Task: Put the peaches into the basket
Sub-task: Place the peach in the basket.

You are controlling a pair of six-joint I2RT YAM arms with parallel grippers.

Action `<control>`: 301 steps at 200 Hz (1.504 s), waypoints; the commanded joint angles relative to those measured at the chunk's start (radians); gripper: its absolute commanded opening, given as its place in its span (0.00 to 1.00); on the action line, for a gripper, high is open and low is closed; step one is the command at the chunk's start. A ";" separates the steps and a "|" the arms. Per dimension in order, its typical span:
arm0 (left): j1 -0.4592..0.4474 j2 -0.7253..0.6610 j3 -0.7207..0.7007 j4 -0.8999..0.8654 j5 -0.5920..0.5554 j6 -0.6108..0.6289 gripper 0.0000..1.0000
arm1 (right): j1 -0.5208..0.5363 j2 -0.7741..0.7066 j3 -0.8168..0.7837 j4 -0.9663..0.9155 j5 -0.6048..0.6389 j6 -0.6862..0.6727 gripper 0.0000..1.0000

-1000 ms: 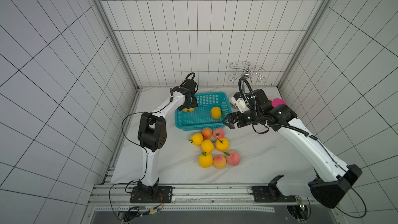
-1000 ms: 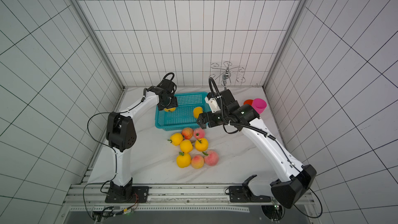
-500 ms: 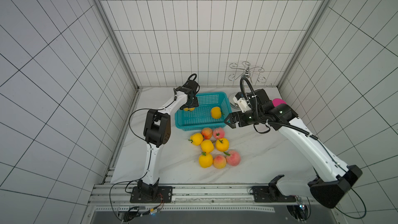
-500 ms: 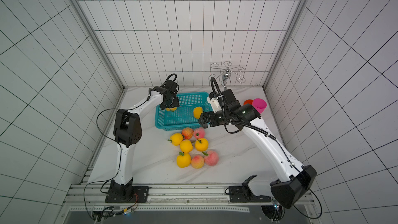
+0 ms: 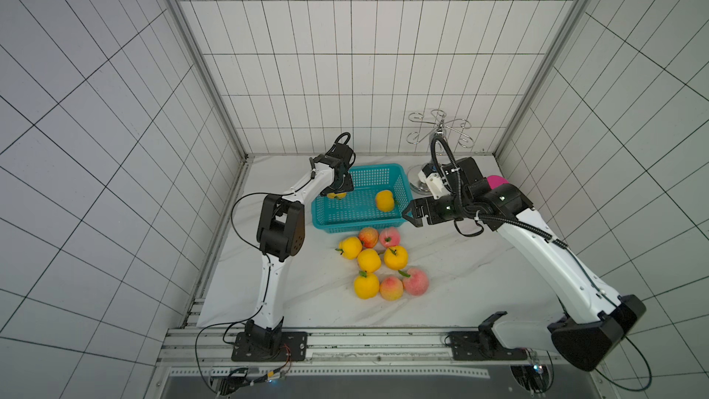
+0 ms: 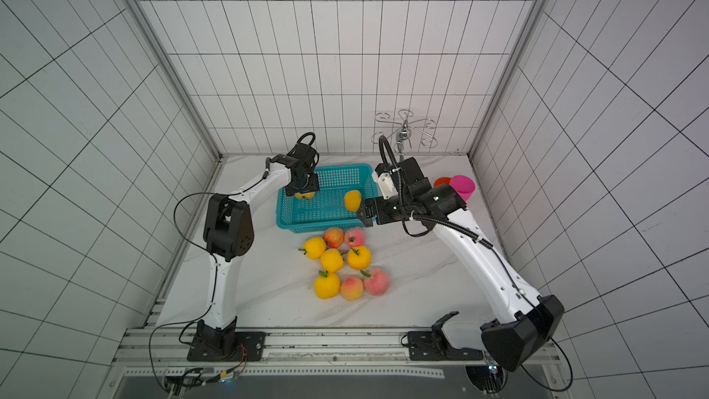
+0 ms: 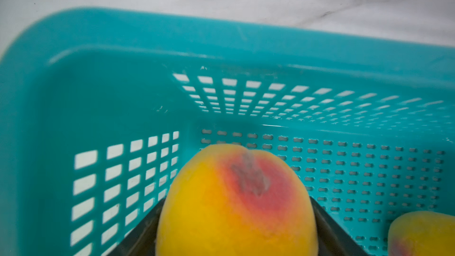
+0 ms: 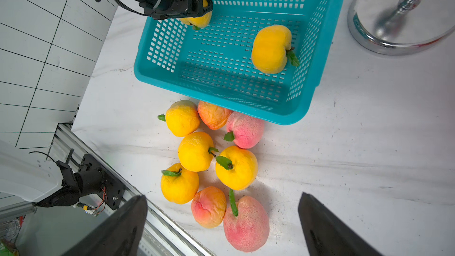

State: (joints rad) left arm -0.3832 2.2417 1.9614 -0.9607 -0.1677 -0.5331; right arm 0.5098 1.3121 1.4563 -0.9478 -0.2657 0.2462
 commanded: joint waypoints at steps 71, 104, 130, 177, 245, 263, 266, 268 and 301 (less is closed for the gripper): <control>0.005 0.045 0.014 0.017 -0.010 -0.002 0.80 | -0.041 0.001 0.039 -0.034 -0.004 -0.014 1.00; 0.005 0.042 0.018 0.020 -0.018 0.001 0.89 | -0.058 -0.004 0.038 -0.035 0.002 -0.019 0.99; 0.005 0.033 0.035 0.012 -0.008 0.005 0.91 | -0.070 -0.016 0.037 -0.036 0.002 -0.020 0.99; 0.005 -0.014 0.055 -0.014 0.033 0.000 0.94 | -0.080 -0.044 0.016 -0.036 0.008 -0.025 0.99; -0.008 -0.202 -0.082 -0.036 0.008 -0.008 0.95 | -0.082 -0.101 -0.026 -0.040 0.006 -0.033 0.99; -0.022 -0.276 -0.138 -0.043 -0.018 -0.014 0.95 | -0.083 -0.119 -0.044 -0.051 0.012 -0.036 0.98; -0.025 -0.289 -0.146 -0.046 -0.023 -0.015 0.95 | -0.084 -0.122 -0.047 -0.052 0.013 -0.037 0.99; -0.028 -0.296 -0.152 -0.048 -0.025 -0.016 0.95 | -0.084 -0.125 -0.049 -0.053 0.013 -0.038 0.98; -0.083 -0.404 -0.220 -0.115 -0.037 -0.036 0.95 | -0.083 -0.169 -0.078 -0.094 0.046 -0.049 0.99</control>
State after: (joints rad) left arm -0.4217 1.9018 1.7836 -1.0157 -0.1730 -0.5457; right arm 0.4381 1.1786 1.4216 -0.9817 -0.2588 0.2230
